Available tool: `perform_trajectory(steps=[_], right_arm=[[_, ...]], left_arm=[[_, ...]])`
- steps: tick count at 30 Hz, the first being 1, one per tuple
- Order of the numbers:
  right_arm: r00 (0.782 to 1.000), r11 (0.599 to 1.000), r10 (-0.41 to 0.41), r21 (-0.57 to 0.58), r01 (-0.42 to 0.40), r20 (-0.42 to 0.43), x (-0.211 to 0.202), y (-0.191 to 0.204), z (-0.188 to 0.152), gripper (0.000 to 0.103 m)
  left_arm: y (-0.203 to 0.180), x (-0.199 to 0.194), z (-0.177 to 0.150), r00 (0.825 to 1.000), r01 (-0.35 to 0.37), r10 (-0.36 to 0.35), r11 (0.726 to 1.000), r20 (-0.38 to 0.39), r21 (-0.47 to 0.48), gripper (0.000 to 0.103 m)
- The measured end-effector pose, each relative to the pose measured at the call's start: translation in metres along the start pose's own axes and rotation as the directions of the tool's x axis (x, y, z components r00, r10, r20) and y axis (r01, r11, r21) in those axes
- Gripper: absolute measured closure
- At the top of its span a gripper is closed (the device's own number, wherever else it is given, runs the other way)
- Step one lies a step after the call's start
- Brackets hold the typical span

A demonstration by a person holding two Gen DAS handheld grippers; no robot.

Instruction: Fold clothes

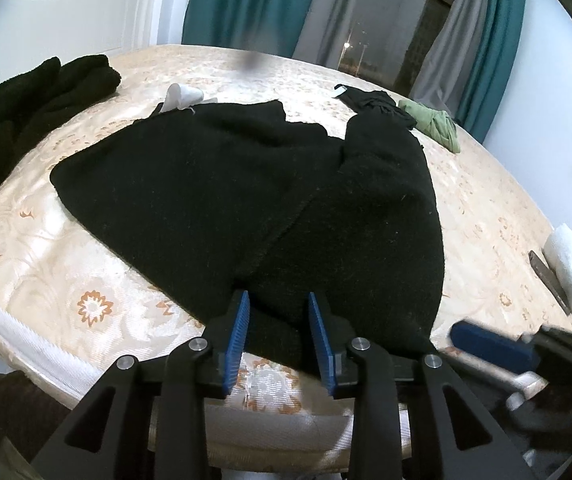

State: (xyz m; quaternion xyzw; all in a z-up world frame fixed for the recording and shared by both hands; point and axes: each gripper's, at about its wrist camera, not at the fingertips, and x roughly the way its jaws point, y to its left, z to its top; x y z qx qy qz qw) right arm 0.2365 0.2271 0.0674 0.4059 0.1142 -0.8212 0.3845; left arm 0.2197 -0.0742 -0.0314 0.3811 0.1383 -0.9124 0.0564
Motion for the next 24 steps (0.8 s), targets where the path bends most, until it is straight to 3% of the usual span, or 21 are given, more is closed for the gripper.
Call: perform_trajectory(steps=[3,11,17,20,24], right_arm=[[1.000,0.999,-0.019,0.038,0.018,0.018,-0.006,-0.011,0.001,0.060],[1.000,0.984,0.019,0.179,-0.019,-0.001,-0.005,-0.042,-0.003,0.060],[0.995,0.958,0.096,0.273,-0.093,0.005,0.009,-0.045,0.004,0.059],[0.989,0.932,0.149,0.335,-0.138,-0.007,0.020,-0.047,0.003,0.058],[0.973,0.884,0.230,0.414,-0.218,0.021,0.021,-0.058,-0.002,0.058]], left_arm=[[-0.001,-0.002,-0.004,1.000,-0.009,0.008,1.000,0.028,0.010,0.069],[-0.005,-0.008,-0.008,0.996,-0.035,0.032,0.999,0.083,0.039,0.067],[0.006,-0.025,-0.008,0.986,-0.001,0.005,1.000,0.165,-0.027,0.062],[0.006,-0.042,-0.012,0.966,-0.016,0.022,1.000,0.259,-0.025,0.062],[-0.009,-0.068,-0.019,0.919,-0.007,-0.019,0.998,0.393,0.064,0.062]])
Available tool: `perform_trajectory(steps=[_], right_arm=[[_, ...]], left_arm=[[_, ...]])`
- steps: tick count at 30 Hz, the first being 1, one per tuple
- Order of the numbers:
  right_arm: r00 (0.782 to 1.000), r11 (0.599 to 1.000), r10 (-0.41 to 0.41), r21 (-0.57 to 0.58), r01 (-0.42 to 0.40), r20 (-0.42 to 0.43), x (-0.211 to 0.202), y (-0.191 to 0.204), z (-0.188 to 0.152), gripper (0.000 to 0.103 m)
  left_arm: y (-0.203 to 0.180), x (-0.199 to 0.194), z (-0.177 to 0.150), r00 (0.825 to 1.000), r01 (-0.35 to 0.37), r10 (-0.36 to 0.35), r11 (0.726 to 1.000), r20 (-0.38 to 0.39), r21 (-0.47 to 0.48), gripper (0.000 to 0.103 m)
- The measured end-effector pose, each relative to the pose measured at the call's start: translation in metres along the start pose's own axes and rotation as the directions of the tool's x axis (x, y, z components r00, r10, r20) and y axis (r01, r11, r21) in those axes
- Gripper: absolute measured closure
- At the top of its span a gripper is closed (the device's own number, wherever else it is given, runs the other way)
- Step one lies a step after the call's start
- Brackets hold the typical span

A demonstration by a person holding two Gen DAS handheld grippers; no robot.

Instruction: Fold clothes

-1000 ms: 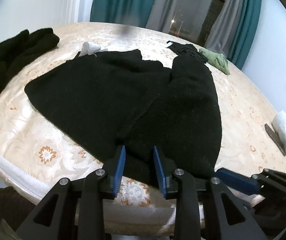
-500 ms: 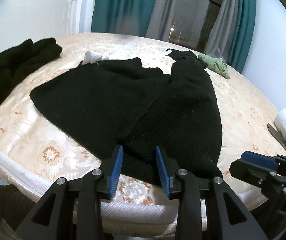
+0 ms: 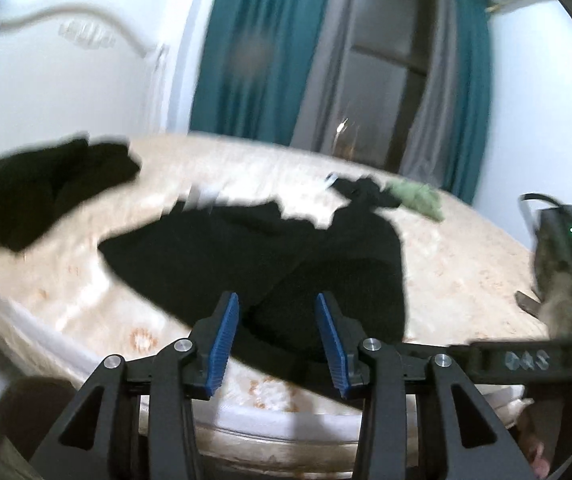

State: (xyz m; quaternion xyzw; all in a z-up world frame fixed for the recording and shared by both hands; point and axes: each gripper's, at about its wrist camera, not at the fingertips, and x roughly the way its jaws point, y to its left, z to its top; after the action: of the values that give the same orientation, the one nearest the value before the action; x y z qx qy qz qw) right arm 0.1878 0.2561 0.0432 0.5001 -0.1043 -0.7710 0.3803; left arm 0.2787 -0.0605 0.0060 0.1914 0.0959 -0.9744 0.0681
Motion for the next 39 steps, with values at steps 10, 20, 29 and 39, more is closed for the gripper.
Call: perform_trajectory(steps=[10,20,29,39], right_arm=[[0.998,0.999,0.043,-0.027,-0.044,-0.052,0.017,0.010,0.005,0.074],[0.994,0.992,0.110,-0.056,-0.112,-0.025,-0.010,0.033,0.045,0.084],[0.988,0.991,0.105,-0.069,-0.113,-0.116,-0.005,0.023,0.045,0.084],[0.981,0.986,0.149,-0.061,-0.157,-0.125,-0.014,0.006,0.056,0.085]], left_arm=[[-0.018,-0.011,-0.007,0.997,-0.065,0.058,0.988,0.051,0.137,0.050],[-0.033,-0.001,-0.002,0.996,-0.029,0.052,0.957,-0.072,0.287,0.050],[-0.072,0.024,-0.020,0.981,-0.067,0.161,0.816,-0.113,0.575,0.050],[-0.104,0.029,-0.037,0.985,-0.154,0.148,0.489,0.093,0.859,0.037]])
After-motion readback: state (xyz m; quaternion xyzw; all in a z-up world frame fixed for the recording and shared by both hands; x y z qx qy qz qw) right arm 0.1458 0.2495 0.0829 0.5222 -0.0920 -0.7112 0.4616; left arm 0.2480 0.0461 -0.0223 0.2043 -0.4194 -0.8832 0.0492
